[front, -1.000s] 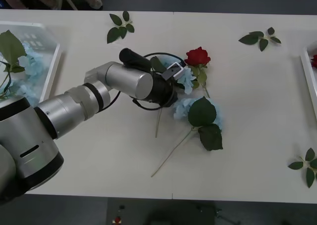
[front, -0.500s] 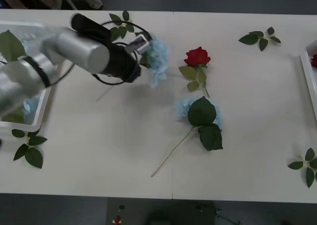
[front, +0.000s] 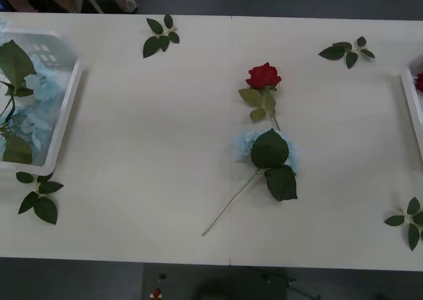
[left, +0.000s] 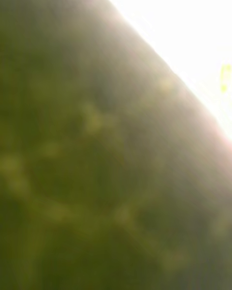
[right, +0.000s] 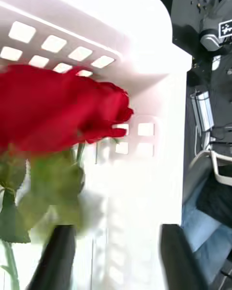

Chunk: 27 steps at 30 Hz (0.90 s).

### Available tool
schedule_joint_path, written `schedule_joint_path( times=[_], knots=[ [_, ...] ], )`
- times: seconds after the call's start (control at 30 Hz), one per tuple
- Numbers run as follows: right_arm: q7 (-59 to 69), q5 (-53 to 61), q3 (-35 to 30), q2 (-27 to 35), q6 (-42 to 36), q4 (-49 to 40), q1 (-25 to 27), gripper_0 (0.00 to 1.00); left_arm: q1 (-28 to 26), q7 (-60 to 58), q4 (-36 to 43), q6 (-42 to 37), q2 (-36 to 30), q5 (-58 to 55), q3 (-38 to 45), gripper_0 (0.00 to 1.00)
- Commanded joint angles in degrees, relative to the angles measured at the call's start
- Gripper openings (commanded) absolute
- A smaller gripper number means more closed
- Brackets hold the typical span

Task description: Put the red flowers into the right box and the blue flowers into the left box

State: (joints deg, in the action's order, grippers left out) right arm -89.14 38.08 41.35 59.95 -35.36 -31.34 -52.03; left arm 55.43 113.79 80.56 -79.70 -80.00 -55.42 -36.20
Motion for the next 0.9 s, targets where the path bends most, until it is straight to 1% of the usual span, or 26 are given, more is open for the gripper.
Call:
schedule_joint_path(
  times=[0.03, 0.1, 0.13, 0.17, 0.2, 0.23, 0.27, 0.3, 0.33, 0.4, 0.53, 0.57, 0.6, 0.67, 0.7, 0.77, 0.87, 0.9],
  knots=[
    [-0.2, 0.5, -1.0, -0.2, 1.1, -0.2, -1.3, 0.68, -7.9, -2.3, -6.9, 9.6, 3.1, 4.4, 1.5, 0.00],
    [-0.7, 3.6, -1.0, -0.5, 0.8, -0.9, -1.3, 0.69, -10.6, -2.6, -11.6, 16.3, 4.6, 6.7, 1.5, 0.01],
    [-1.0, 4.7, -1.0, -0.5, 0.5, -1.3, -1.3, 0.70, -11.0, -2.6, -12.7, 18.2, 4.9, 7.6, 1.5, 0.07],
    [-2.9, 7.4, -1.0, -0.5, -0.9, -2.4, -1.3, 0.71, -11.9, -2.5, -14.7, 22.0, 5.6, 8.7, 1.5, 0.40],
    [-4.6, 11.1, -1.1, -0.5, -3.1, -4.3, -1.1, 0.72, -12.5, -2.4, -16.4, 24.7, 6.0, 8.7, 1.5, 0.66],
    [-4.6, 11.1, -1.1, -0.5, -3.1, -4.3, -1.1, 0.72, -12.5, -2.4, -16.4, 24.7, 6.0, 8.7, 1.5, 0.66],
    [-6.2, 18.0, -1.2, -0.2, -7.0, -7.9, -0.9, 0.72, -12.5, -2.2, -17.5, 25.9, 6.3, 7.5, 1.5, 0.79],
    [-6.2, 21.7, -1.2, -0.1, -9.0, -10.1, -0.6, 0.72, -12.5, -2.0, -17.5, 25.9, 6.3, 6.5, 1.5, 0.86],
    [-6.0, 24.6, -1.3, -0.1, -10.7, -12.2, -0.4, 0.72, -12.4, -1.8, -17.1, 25.9, 6.1, 5.3, 1.5, 0.90],
    [-2.0, 28.1, -1.5, -0.1, -14.6, -18.7, 0.5, 0.72, -12.4, -1.3, -14.3, 25.4, 4.4, 0.2, 1.5, 1.00],
    [5.6, 27.7, -1.4, 0.0, -20.7, -30.1, 0.9, 0.71, -12.5, 0.7, -6.3, 21.5, -0.2, -14.1, 2.7, 1.00],
    [8.5, 26.8, -1.5, 0.0, -22.6, -33.3, 0.8, 0.72, -12.4, 2.4, -4.1, 19.5, -1.8, -20.3, 4.1, 1.00],
    [9.9, 26.2, -1.5, 0.0, -23.4, -35.1, 0.8, 0.72, -12.4, 3.1, -3.4, 18.4, -2.2, -23.2, 5.1, 1.00],
    [15.6, 24.3, -1.5, -0.5, -26.0, -41.0, 0.8, 0.72, -12.5, 5.7, -1.3, 14.0, -2.3, -32.2, 9.7, 1.00],
    [18.9, 23.6, -1.5, -1.3, -27.2, -43.5, 0.8, 0.72, -12.4, 6.1, -0.3, 11.5, -1.0, -36.3, 12.2, 1.00],
    [24.4, 22.6, -1.5, -3.1, -28.8, -46.5, 0.8, 0.72, -12.4, 5.4, 1.1, 8.4, 2.6, -39.9, 15.8, 1.00],
    [29.3, 18.9, -1.5, -6.8, -30.9, -48.3, 0.4, 0.72, -12.4, 4.5, 1.3, 7.0, 9.2, -42.5, 17.1, 1.00],
    [31.0, 17.0, -1.5, -8.8, -31.3, -48.4, 0.3, 0.72, -12.5, 4.2, 1.2, 6.7, 12.5, -42.2, 16.9, 1.00]
  ],
)
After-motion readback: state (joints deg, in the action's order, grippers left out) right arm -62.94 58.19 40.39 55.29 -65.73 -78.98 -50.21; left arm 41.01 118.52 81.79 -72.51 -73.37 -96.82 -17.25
